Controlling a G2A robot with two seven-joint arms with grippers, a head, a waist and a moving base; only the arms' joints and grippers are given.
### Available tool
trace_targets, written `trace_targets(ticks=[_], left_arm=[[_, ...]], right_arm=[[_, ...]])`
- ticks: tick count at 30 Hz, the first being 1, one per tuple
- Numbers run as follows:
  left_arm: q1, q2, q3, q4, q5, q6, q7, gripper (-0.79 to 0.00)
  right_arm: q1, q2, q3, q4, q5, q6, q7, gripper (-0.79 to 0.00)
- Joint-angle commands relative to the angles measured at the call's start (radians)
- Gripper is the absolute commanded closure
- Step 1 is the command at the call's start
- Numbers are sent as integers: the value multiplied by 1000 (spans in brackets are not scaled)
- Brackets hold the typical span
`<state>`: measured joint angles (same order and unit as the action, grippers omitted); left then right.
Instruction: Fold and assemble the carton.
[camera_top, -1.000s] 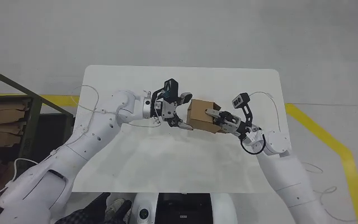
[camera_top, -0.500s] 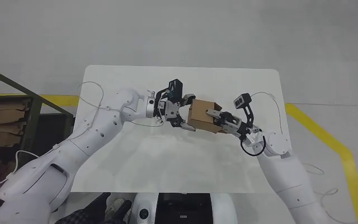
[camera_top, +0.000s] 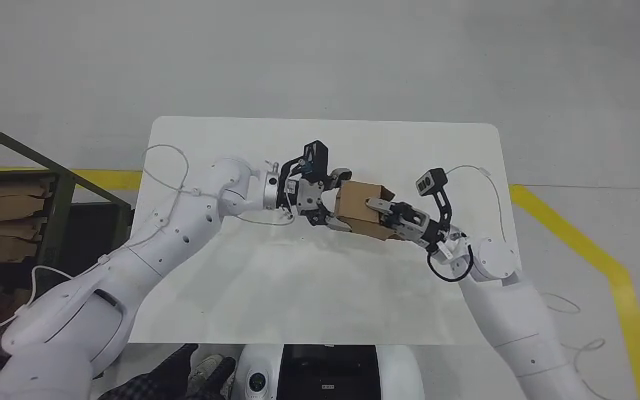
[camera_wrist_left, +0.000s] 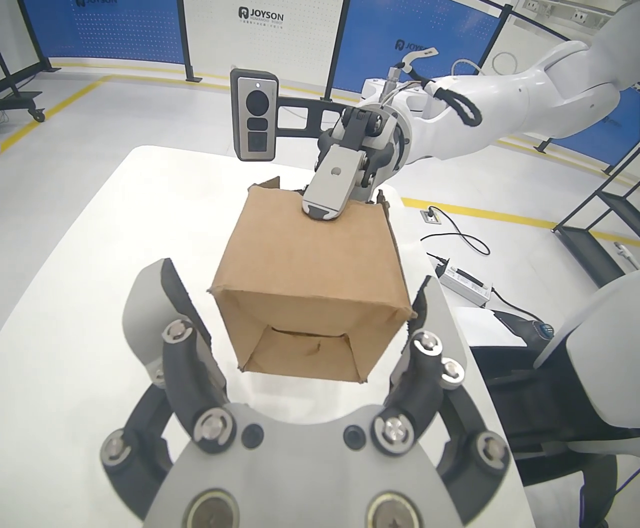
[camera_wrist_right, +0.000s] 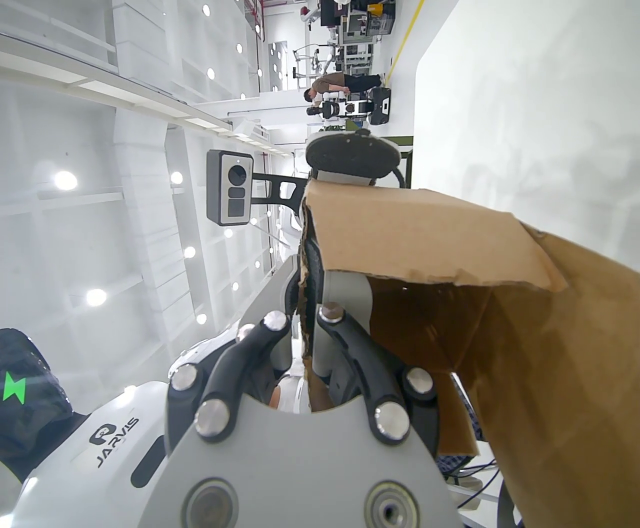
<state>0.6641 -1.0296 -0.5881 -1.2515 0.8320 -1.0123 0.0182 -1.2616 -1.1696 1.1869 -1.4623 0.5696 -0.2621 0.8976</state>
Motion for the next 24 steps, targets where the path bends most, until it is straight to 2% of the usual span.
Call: trace_targets(ticks=[1, 5, 7, 9, 11, 13, 15, 19, 20, 21, 22, 24], left_arm=[[0, -2, 2, 1, -1, 0, -1, -748], [1, -6, 7, 5, -4, 0, -3, -662], [1, -7, 9, 6, -4, 0, -3, -579], [0, -8, 9, 7, -4, 0, -4, -539], [0, -8, 9, 9, -7, 0, -4, -453], [1, -8, 8, 12, -10, 0, -5, -409], [1, -8, 8, 13, -11, 0, -6, -388], [3, -7, 8, 14, -23, 0, -10, -394], [3, -7, 9, 14, -25, 0, -12, -400], [2, -7, 9, 13, -27, 0, -13, -397], [3, -7, 9, 13, -30, 0, -13, -400], [3, -6, 10, 15, -32, 0, -16, -400]], right_arm=[[-1, 0, -1, -3, -4, 0, -1, 0], [-2, -1, -4, -6, -10, 4, -3, 0], [-2, -1, -6, -8, -12, 6, -3, 0], [-1, -1, -6, -8, -12, 4, -3, 0], [-1, -1, -6, -8, -12, 4, -3, 0], [-1, -2, -6, -7, -12, 4, -3, 0], [-1, -2, -6, -6, -12, 5, -3, 0], [0, -3, -7, -6, -9, 6, -5, 0], [1, -3, -7, -5, -9, 6, -6, -25], [1, -3, -7, -4, -9, 6, -7, -234], [2, -3, -7, -3, -8, 7, -9, -339], [3, -4, -6, -2, -5, 7, -10, -416]])
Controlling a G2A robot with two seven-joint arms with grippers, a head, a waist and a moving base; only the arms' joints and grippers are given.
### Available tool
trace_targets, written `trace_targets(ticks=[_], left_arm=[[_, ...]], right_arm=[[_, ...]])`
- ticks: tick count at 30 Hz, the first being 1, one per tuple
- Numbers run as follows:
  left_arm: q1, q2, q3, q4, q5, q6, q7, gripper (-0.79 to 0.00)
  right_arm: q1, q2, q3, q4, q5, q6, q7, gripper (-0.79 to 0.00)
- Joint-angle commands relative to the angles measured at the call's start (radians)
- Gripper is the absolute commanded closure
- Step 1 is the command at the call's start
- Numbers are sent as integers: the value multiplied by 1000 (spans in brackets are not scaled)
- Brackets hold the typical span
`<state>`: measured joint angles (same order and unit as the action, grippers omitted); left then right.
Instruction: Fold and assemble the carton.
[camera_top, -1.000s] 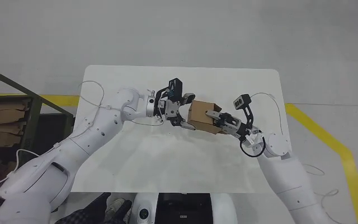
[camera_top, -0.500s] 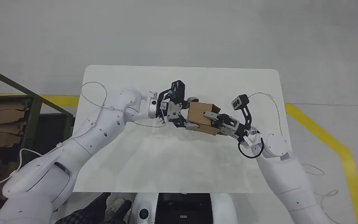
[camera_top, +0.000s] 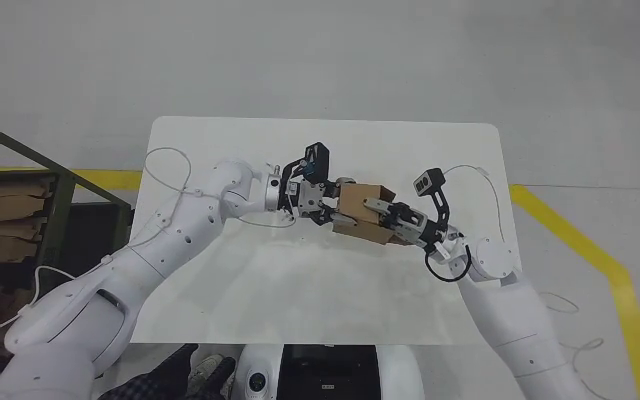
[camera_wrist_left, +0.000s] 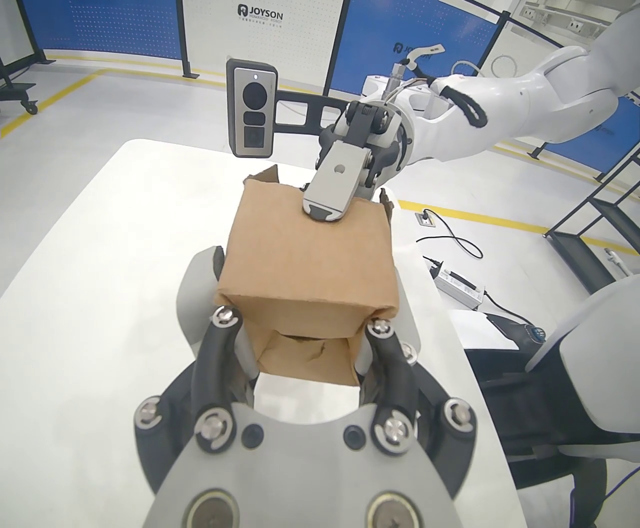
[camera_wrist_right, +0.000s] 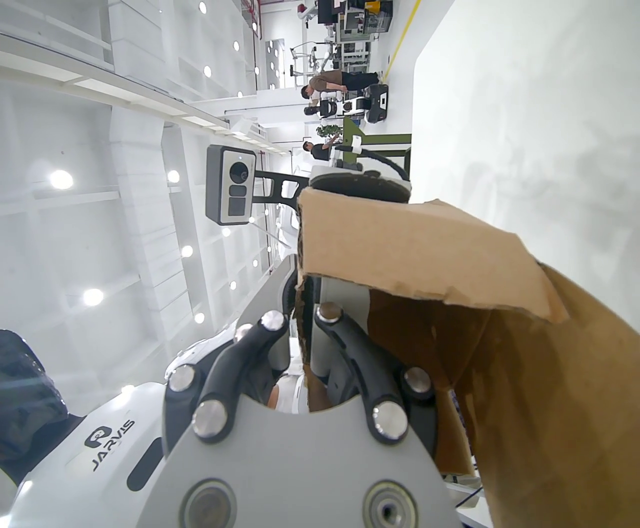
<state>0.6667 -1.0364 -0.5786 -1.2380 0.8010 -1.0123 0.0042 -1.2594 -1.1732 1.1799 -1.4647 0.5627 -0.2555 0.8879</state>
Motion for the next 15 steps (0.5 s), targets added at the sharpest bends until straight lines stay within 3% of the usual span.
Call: trace_targets(ticks=[1, 3, 15], left_arm=[[0, 0, 1, 2, -5, 0, -3, -406], [0, 1, 1, 4, -12, 0, -2, -409], [10, 11, -11, 9, -9, 0, 17, -431]], right_arm=[[1, 0, 1, 2, 3, 0, -1, -653], [1, 0, 3, 2, 6, 0, -2, -736], [-9, 7, 45, -8, 5, 1, 5, -696]])
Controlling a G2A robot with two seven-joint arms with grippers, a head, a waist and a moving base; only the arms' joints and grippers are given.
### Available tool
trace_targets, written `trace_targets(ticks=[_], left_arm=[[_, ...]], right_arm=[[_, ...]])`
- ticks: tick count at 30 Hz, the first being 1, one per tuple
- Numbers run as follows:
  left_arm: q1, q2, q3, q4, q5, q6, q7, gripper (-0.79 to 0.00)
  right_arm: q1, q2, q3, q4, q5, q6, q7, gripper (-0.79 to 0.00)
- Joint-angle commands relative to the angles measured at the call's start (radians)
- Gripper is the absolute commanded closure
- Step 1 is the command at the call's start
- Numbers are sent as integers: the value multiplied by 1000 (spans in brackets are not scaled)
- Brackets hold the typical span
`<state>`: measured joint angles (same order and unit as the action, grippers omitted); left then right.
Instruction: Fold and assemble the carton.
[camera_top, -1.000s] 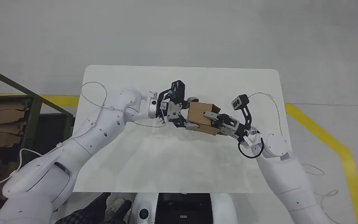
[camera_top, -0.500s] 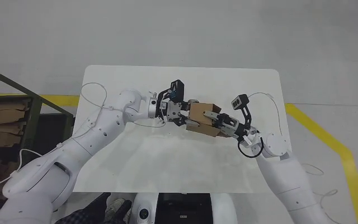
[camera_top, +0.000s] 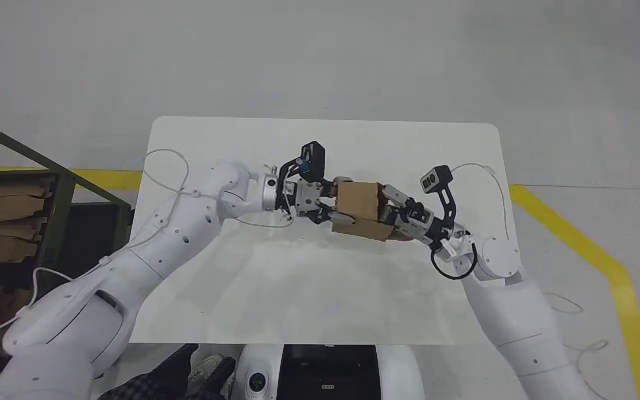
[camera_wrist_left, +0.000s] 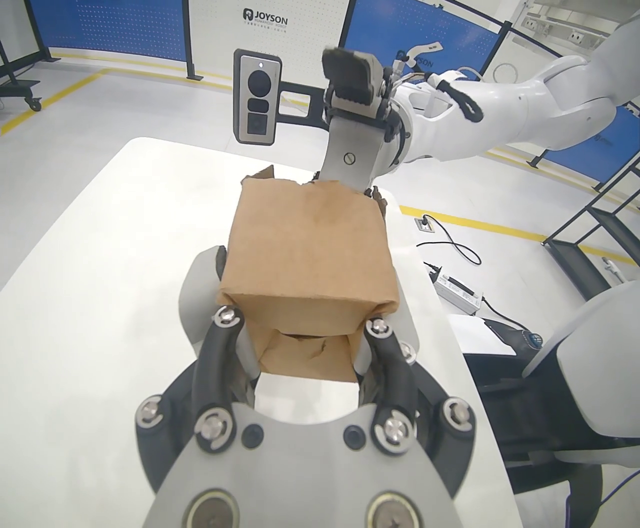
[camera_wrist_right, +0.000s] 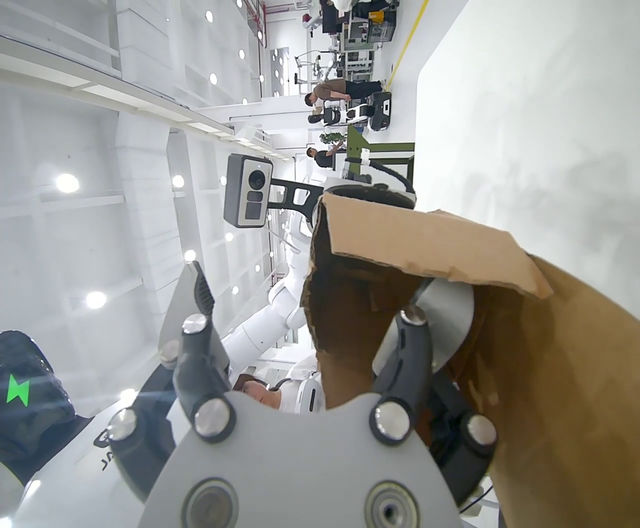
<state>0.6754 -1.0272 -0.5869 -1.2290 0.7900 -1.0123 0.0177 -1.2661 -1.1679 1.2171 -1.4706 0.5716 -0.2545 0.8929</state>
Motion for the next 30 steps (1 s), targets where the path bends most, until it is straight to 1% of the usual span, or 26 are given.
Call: trace_targets(ticks=[1, 4, 7, 10, 11, 13, 14, 15, 16, 17, 19, 22, 26, 30], left_arm=[[3, 3, -5, -1, 5, 0, 7, -440], [8, 8, -15, -1, 12, 0, 16, -449], [17, 13, -24, -1, 13, 0, 28, -456], [24, 19, -30, -4, 17, 0, 30, -431], [26, 20, -31, -6, 17, 0, 29, -434], [30, 24, -36, -7, 18, 0, 29, -440], [32, 25, -38, -8, 19, 0, 28, -443], [33, 27, -41, -8, 17, 0, 29, -449], [35, 28, -43, -9, 17, 0, 30, -446], [36, 29, -46, -9, 16, 0, 30, -453], [38, 30, -50, -9, 16, 0, 30, -440], [39, 31, -55, -1, 11, 0, 29, -422], [37, 30, -61, 9, 5, 0, 23, -428], [35, 27, -69, 19, 0, 0, 22, -437]], right_arm=[[-6, 3, 17, -5, -5, 0, -2, -693], [-20, 11, 58, -17, -12, 3, -6, -683], [-37, 20, 101, -36, -25, 15, -6, -696], [-53, 28, 143, -56, -37, 24, -14, -711], [-58, 30, 156, -63, -40, 26, -15, -714], [-68, 34, 179, -80, -44, 28, -19, -686], [-74, 36, 187, -90, -47, 32, -18, -640], [-81, 38, 194, -102, -52, 35, -13, -526], [-87, 40, 199, -114, -57, 40, -7, -379], [-95, 42, 203, -126, -60, 45, 2, -314], [-110, 45, 205, -146, -65, 58, 23, -172], [-130, 49, 206, -168, -87, 75, 43, 0], [-154, 53, 192, -195, -120, 103, 71, 0], [-162, 54, 168, -207, -121, 140, 91, 0]])
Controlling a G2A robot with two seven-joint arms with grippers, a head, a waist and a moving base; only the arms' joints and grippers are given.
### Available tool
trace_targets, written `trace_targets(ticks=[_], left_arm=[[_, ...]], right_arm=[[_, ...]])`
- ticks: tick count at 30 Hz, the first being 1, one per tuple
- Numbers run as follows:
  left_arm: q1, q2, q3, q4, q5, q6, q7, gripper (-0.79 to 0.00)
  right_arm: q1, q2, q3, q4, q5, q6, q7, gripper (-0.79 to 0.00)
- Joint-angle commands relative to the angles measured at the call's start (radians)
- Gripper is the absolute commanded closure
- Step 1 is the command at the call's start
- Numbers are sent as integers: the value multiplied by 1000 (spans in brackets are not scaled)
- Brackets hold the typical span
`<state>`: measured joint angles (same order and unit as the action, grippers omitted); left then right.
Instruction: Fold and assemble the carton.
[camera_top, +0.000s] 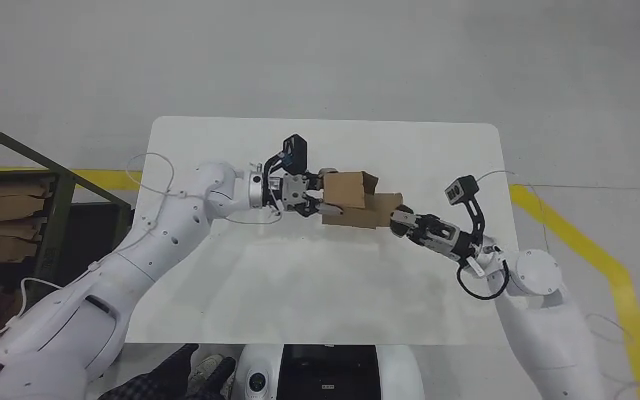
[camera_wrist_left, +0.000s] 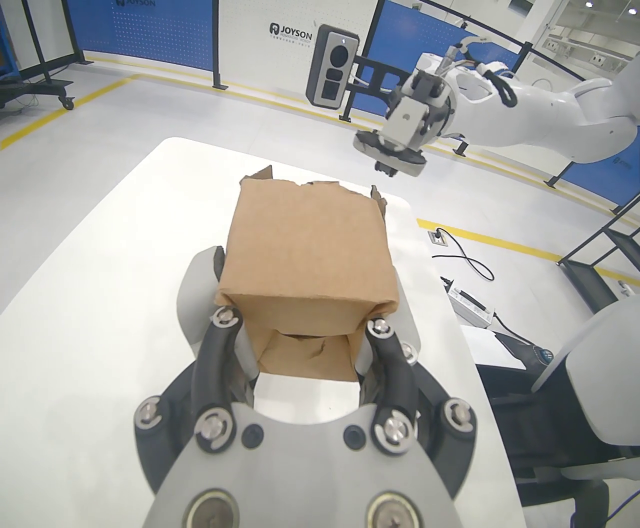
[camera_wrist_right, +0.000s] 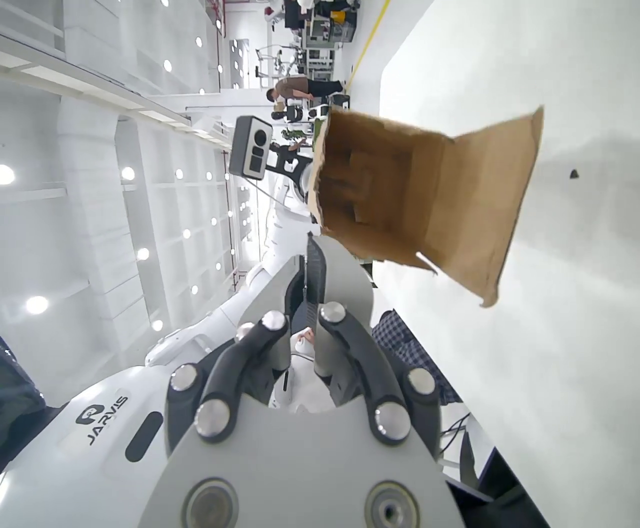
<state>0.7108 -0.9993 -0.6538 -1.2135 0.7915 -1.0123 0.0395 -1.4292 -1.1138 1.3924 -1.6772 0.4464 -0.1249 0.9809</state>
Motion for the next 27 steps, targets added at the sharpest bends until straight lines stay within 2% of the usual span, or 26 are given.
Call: trace_targets(ticks=[1, 14, 27], left_arm=[[0, -2, -4, 6, -3, 0, 0, -440], [24, -7, -20, -37, 9, 0, -10, -480], [38, -8, -21, -69, 6, 0, -36, -489]], right_arm=[[3, -1, -14, 3, 1, 15, 2, 0], [86, -13, -104, 70, -23, 54, -74, 0], [126, -18, -153, 84, -31, 57, -67, 0]])
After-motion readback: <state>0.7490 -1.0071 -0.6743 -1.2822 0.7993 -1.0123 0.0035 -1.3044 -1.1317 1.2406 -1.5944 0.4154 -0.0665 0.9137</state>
